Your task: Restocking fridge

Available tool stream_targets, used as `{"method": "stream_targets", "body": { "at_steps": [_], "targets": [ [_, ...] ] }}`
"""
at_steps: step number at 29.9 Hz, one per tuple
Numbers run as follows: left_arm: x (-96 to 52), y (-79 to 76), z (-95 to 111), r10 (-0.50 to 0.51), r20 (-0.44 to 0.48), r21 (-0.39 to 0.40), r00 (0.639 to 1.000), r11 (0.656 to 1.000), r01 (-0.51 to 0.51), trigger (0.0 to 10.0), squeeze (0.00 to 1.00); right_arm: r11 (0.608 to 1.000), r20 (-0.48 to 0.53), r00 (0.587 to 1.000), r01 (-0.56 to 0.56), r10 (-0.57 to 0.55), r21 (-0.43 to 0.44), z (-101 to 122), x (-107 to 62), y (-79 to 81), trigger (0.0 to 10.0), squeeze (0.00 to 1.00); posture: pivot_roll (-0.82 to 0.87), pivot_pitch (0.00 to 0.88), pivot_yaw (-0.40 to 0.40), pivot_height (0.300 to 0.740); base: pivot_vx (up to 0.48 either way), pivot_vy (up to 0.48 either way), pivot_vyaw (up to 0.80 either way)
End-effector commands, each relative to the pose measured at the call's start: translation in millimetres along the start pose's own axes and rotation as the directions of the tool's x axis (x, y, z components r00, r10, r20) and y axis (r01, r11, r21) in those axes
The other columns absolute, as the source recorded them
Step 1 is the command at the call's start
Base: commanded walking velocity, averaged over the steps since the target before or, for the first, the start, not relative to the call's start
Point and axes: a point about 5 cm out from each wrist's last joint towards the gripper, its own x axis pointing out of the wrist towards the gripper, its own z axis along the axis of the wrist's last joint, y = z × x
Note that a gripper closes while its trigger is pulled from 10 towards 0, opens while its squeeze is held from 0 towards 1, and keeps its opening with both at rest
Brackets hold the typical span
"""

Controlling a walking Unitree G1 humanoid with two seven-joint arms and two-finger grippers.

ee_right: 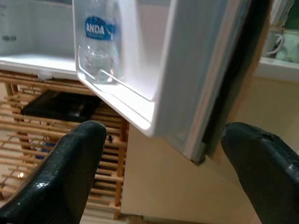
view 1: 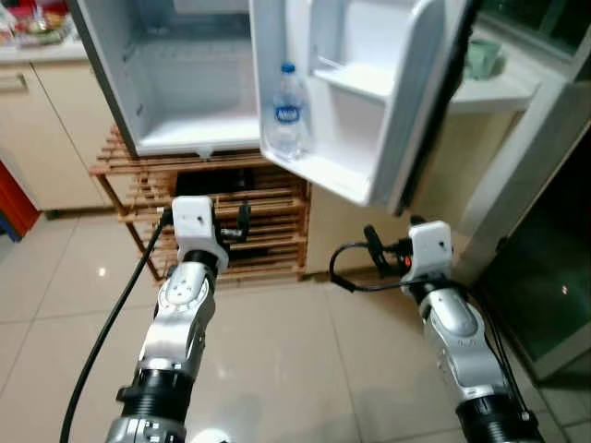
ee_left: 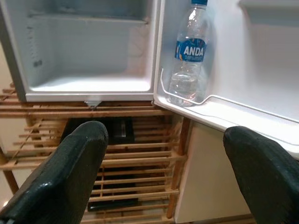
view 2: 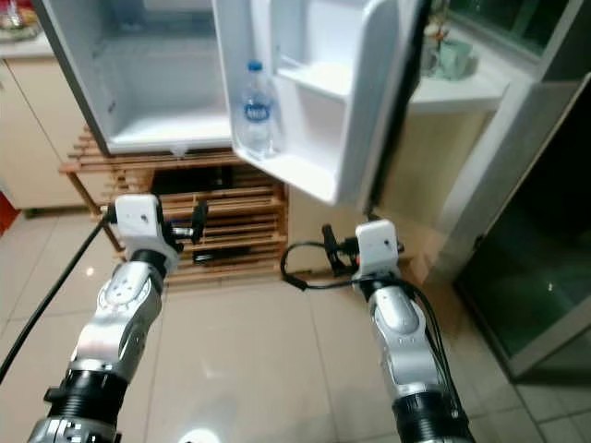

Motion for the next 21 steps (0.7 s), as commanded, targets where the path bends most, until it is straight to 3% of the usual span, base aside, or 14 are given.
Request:
{"method": "stream_targets", "body": {
  "at_steps": [1,14,16,21],
  "targets": [
    [0.6,6.9,-2,0.026,-0.008,0.008,1.000,1.000,-0.026,10.0,0.00,1.000,0.014,1.000,-0.014,0.014,0.000,3,1.9,4.9,10.0,0.03,-0.15,0.000,0.030,0.740,0.398,-0.262,0.46],
    [1.8,8.2,-3,0.041,-0.011,-0.008,0.999,0.999,-0.041,10.0,0.00,1.000,0.006,1.000,-0.017,0.017,-0.006,1,0.0,5.7,10.0,0.04,-0.16,0.000,0.031,0.740,0.469,-0.020,0.44],
    [1.3,-4.8,2,-0.018,0.034,0.090,0.999,0.996,0.015,10.0,0.00,0.999,-0.023,0.999,0.031,-0.031,-0.006,-3,-0.6,-0.1,10.0,0.01,-0.16,0.000,0.029,0.740,0.197,0.000,0.00],
    [0.0,-12.5,1,-0.042,0.026,0.106,0.999,0.994,0.039,10.0,0.00,0.991,-0.059,0.989,0.131,-0.133,-0.023,-10,-8.1,-13.5,10.0,0.01,-0.15,0.000,0.026,0.740,0.000,0.000,0.00]
  ]
}}
